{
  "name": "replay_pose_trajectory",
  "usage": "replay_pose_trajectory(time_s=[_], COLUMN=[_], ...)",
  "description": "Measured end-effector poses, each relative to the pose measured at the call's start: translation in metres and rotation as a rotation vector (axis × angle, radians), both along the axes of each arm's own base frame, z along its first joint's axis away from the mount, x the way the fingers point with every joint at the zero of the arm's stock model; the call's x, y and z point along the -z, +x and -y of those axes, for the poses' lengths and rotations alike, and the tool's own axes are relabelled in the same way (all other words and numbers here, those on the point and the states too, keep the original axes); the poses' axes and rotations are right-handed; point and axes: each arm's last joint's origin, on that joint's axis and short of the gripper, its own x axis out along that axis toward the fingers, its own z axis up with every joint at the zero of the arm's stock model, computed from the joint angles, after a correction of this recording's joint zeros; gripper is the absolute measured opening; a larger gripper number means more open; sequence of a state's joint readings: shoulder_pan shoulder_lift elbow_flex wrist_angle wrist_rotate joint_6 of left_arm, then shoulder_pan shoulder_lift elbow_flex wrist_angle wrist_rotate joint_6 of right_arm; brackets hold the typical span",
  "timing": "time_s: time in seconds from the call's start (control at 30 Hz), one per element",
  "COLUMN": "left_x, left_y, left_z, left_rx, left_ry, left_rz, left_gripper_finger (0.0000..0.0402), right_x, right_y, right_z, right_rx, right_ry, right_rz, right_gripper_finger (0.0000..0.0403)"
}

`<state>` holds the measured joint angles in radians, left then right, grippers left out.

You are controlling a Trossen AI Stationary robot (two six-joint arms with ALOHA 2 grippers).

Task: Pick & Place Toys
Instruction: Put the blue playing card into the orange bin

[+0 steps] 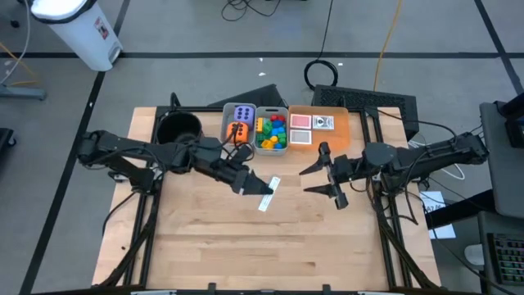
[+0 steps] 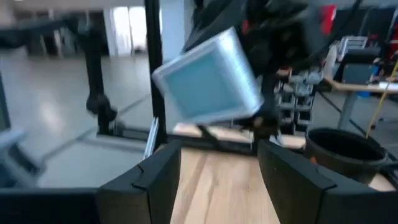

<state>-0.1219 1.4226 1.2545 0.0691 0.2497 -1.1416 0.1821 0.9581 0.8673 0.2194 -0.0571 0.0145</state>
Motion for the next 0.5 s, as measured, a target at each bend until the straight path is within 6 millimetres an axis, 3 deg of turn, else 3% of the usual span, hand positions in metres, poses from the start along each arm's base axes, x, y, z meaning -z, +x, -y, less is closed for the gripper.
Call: replay_pose_trajectory(time_s=[0.2,0.5], left_x=[0.003,0.023], left_y=[0.014,0.036], left_z=[0.004,0.004], left_rx=[0.079,0.154], left_ry=[-0.075,-0.133], left_rz=[0.065,0.051], left_gripper_finger=[0.0305,0.0335], right_x=[-0.009,-0.013], right_y=[0.007,0.031], right_z=[0.007,0.01], right_rx=[-0.084,-0.117], right_ry=[0.073,-0.015], right_rz=[-0.004,-0.043], right_gripper_finger=[0.0203,0.0203])
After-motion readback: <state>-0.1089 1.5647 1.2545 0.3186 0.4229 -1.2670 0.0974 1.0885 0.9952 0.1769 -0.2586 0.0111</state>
